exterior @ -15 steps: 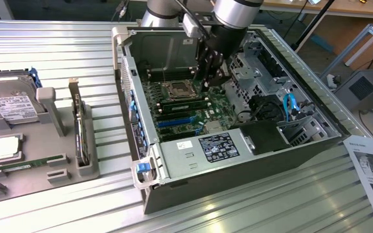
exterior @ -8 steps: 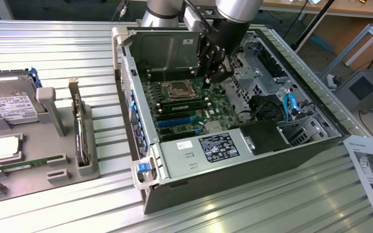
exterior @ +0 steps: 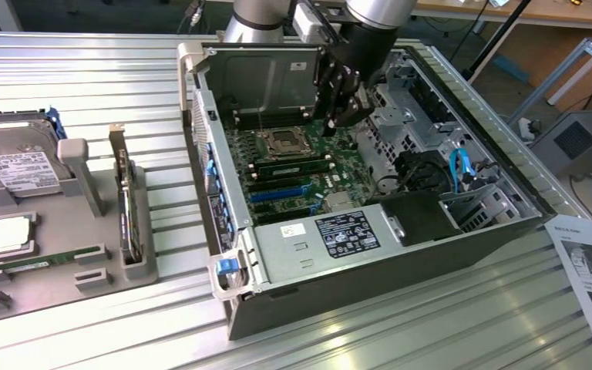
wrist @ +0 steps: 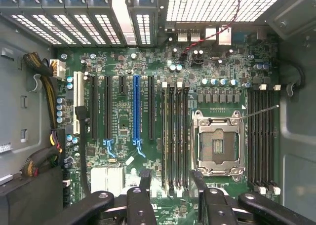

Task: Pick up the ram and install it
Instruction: 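Insert the ram into the slot, then press down the ram until it locks into place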

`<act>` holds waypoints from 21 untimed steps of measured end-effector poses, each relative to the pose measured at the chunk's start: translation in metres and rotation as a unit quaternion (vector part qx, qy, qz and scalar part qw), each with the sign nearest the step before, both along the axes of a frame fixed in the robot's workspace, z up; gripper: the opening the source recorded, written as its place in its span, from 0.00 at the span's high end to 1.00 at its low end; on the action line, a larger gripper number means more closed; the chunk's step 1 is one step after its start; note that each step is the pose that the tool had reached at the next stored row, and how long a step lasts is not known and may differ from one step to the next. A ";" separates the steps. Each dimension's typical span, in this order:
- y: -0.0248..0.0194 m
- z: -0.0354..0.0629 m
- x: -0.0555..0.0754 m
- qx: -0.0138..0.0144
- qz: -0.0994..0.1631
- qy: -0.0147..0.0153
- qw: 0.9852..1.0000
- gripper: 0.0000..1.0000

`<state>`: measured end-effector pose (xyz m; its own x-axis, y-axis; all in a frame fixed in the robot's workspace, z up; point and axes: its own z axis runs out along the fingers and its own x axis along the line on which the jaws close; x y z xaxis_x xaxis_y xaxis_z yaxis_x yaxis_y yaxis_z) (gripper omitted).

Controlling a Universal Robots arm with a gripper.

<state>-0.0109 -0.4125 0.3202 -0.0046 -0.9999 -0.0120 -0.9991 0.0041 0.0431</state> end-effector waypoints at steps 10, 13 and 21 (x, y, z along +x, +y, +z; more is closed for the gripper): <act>0.0000 0.0072 0.000 0.000 0.000 0.000 1.000 0.56; 0.0000 0.0075 0.000 0.000 0.000 0.000 1.000 0.56; 0.0000 0.0077 0.000 0.000 0.000 0.000 1.000 0.56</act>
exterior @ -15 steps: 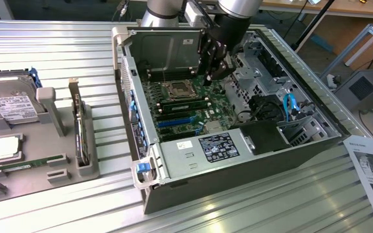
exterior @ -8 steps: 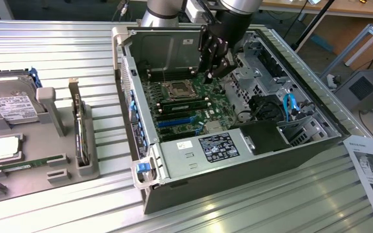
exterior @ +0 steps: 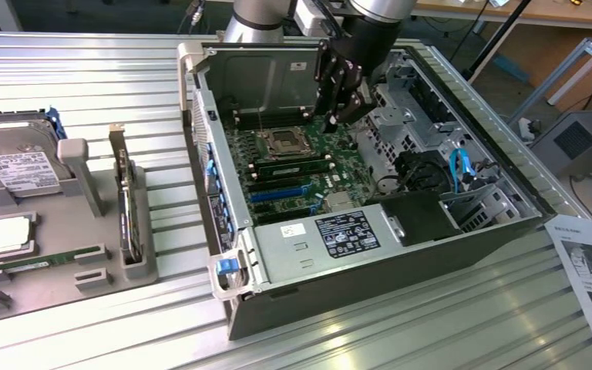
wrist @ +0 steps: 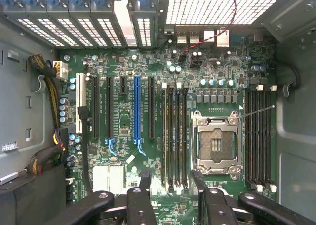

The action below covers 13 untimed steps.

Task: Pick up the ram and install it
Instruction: 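Press down the ram until it locks into place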

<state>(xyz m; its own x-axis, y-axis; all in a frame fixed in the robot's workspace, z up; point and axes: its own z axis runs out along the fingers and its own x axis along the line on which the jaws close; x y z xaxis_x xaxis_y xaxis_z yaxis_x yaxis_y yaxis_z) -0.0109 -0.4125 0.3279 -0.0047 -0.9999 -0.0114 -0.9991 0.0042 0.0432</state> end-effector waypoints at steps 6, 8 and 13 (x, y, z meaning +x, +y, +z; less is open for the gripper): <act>0.0000 0.0000 0.000 0.000 0.000 0.000 1.000 0.64; 0.0000 0.0000 0.000 0.000 0.000 0.000 1.000 0.71; 0.0000 0.0000 0.000 0.000 0.000 0.000 1.000 0.89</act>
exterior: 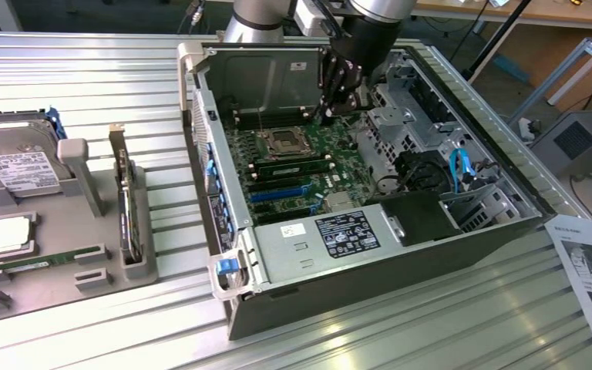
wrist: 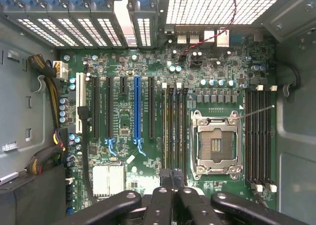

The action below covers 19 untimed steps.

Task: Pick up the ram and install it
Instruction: 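Press down the ram until it locks into place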

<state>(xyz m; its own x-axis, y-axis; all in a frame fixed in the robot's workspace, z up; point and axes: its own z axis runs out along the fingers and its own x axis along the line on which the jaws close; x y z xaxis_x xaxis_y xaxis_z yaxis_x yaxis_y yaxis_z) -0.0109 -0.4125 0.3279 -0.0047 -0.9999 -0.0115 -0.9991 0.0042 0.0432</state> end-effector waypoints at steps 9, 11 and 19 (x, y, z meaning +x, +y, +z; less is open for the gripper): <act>0.0000 0.0000 0.000 0.000 0.000 0.000 1.000 0.89; 0.0000 0.0000 0.000 0.000 0.000 0.000 1.000 0.89; 0.0000 -0.0001 0.006 0.000 0.000 0.000 1.000 0.89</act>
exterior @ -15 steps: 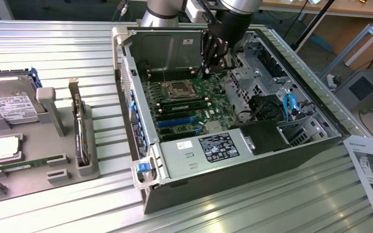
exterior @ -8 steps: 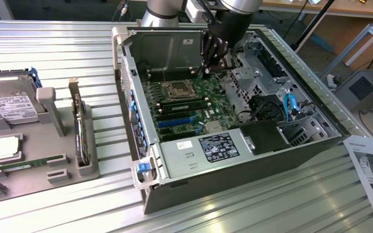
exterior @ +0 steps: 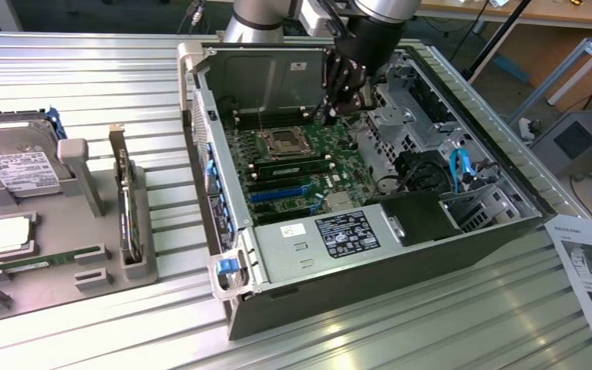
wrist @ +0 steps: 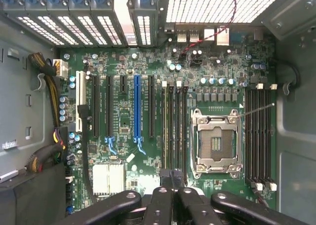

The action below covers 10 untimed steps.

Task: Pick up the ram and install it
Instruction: 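Press down the ram until it locks into place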

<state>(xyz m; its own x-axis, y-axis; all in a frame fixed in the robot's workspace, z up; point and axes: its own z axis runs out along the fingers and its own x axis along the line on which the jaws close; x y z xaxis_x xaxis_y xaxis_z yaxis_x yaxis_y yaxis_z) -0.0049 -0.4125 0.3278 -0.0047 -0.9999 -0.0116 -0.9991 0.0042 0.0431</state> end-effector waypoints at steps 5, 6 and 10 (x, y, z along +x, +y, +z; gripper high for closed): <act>0.0001 0.0001 0.012 0.000 0.000 0.000 1.000 0.89; 0.0001 0.0001 0.014 0.000 0.000 0.000 1.000 0.89; 0.0000 0.0000 0.025 0.000 0.000 0.000 1.000 0.89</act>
